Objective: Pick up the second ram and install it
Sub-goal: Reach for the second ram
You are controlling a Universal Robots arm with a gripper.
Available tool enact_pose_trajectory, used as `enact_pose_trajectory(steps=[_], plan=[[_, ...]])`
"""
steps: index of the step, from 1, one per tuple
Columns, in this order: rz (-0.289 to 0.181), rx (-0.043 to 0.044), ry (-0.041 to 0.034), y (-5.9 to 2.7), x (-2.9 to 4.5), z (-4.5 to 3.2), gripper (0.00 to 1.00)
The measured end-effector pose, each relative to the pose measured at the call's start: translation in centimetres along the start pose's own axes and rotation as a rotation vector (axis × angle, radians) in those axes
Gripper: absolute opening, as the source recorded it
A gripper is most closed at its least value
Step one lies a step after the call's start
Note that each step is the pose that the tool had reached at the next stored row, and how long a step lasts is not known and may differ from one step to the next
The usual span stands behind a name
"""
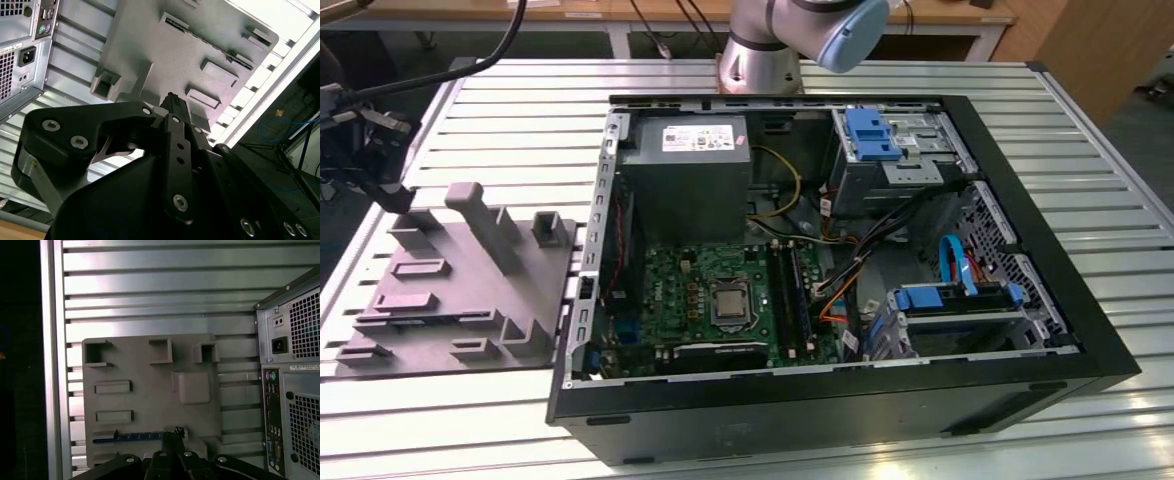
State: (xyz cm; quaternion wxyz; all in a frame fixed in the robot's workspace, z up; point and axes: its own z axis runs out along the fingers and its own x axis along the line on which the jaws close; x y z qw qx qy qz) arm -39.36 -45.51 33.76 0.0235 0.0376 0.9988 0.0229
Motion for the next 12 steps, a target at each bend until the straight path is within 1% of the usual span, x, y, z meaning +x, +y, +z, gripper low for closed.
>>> enact_pose_trajectory(steps=[12], plan=[[0.0,0.0001,0.0001,-0.66,0.43,1.31,0.1]])
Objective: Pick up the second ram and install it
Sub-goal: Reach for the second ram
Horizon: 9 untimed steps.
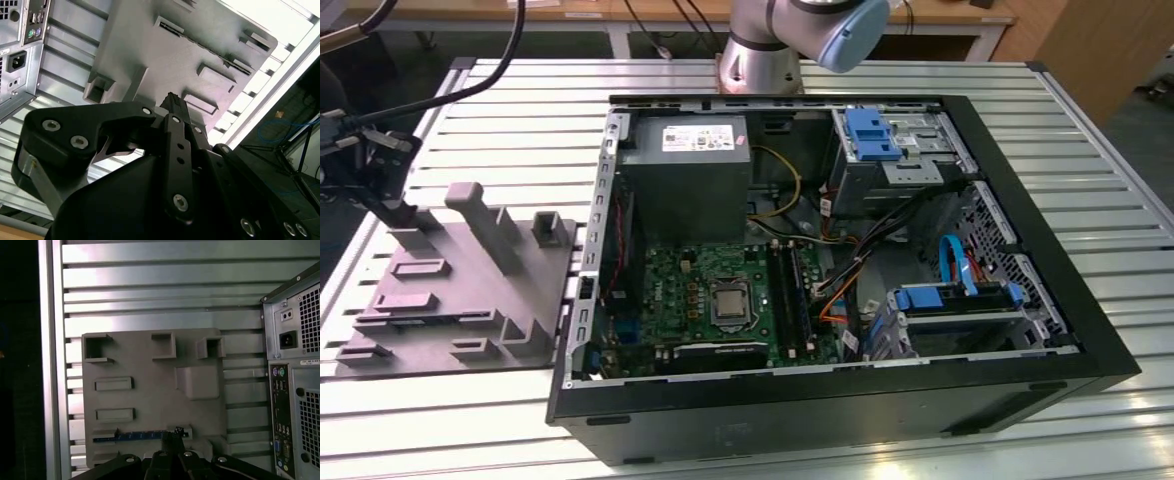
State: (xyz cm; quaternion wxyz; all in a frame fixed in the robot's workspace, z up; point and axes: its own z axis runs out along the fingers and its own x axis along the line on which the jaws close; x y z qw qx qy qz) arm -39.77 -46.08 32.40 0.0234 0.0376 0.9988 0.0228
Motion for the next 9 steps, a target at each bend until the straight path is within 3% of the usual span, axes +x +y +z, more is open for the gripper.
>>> enact_pose_trajectory(steps=[9], plan=[[0.0,0.0,0.0,-0.45,0.34,0.9,0.1]])
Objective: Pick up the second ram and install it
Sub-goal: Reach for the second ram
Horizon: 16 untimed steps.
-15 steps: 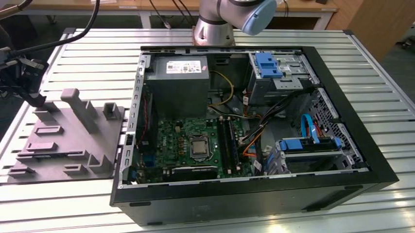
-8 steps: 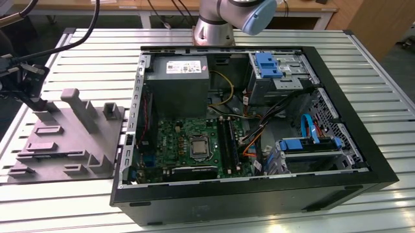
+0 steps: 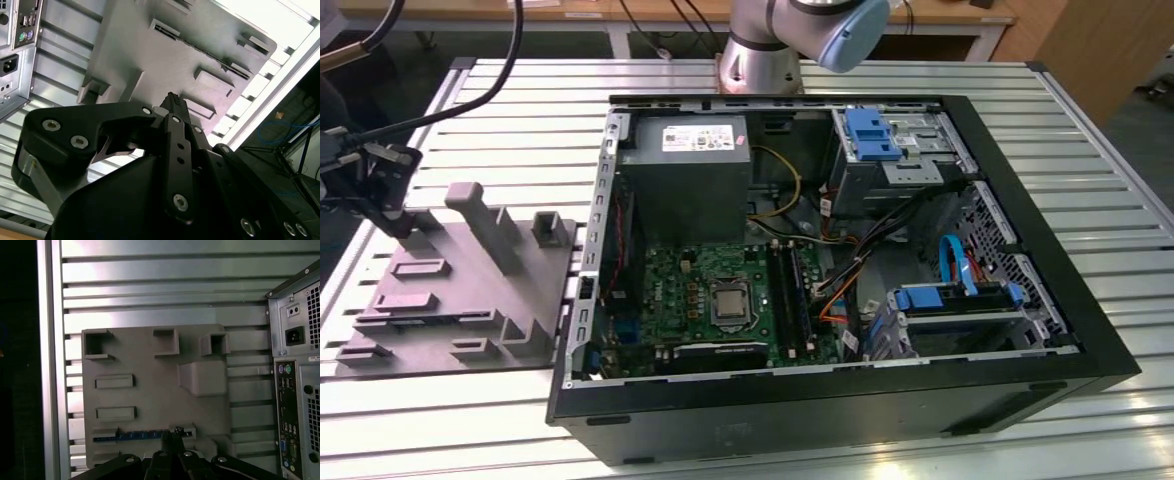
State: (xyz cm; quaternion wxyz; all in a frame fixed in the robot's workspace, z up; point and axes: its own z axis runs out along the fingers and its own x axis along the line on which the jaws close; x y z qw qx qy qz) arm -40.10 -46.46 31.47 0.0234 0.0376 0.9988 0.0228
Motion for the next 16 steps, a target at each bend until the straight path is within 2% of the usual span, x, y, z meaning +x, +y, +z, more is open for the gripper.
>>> enact_pose_trajectory(steps=[16], plan=[[0.0,-0.0002,-0.0002,-0.95,0.44,0.84,0.1]])
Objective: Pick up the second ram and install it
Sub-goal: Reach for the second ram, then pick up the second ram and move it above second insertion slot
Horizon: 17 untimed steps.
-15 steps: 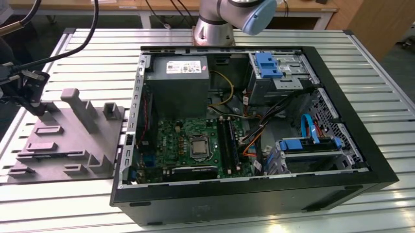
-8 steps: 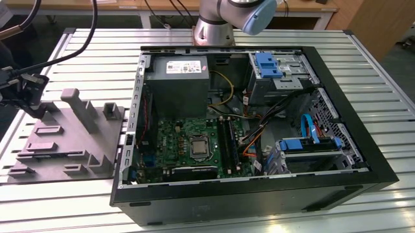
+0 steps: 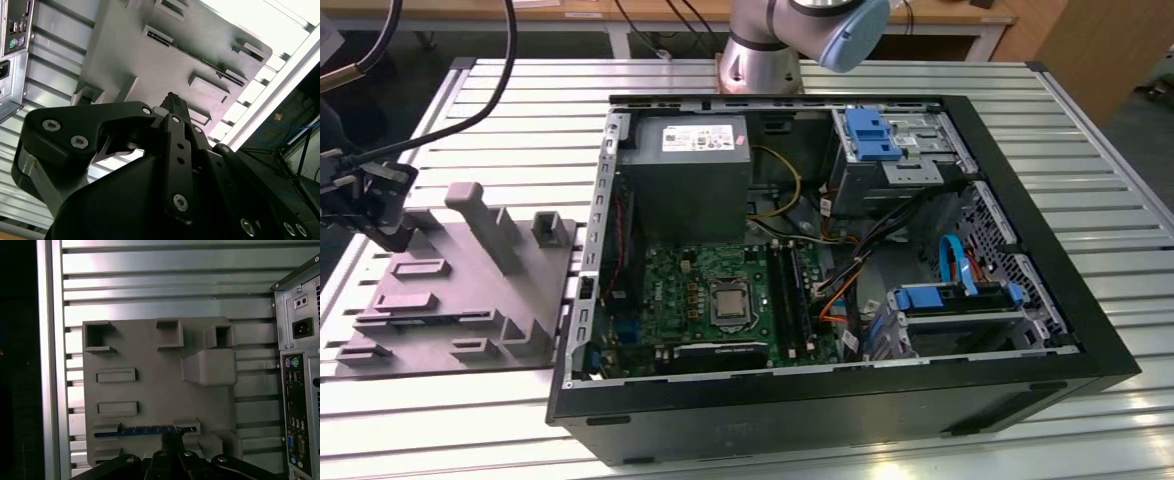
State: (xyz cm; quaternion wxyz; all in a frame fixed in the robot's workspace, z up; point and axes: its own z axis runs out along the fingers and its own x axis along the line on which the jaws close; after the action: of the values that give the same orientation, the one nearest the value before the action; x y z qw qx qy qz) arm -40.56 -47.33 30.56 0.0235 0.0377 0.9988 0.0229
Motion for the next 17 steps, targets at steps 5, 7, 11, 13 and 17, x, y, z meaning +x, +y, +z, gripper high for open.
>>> enact_pose_trajectory(steps=[5,7,11,13,17], plan=[[0.0,0.0002,0.0002,-0.01,0.0,0.01,0.1],[0.0,0.0002,0.0002,-0.01,0.0,0.01,0.1],[0.0,0.0002,0.0002,-0.01,0.0,0.02,0.1],[0.0,0.0001,0.0002,-0.01,0.0,0.02,0.1],[-0.023,-0.0005,0.0012,0.0,0.01,0.05,0.1]])
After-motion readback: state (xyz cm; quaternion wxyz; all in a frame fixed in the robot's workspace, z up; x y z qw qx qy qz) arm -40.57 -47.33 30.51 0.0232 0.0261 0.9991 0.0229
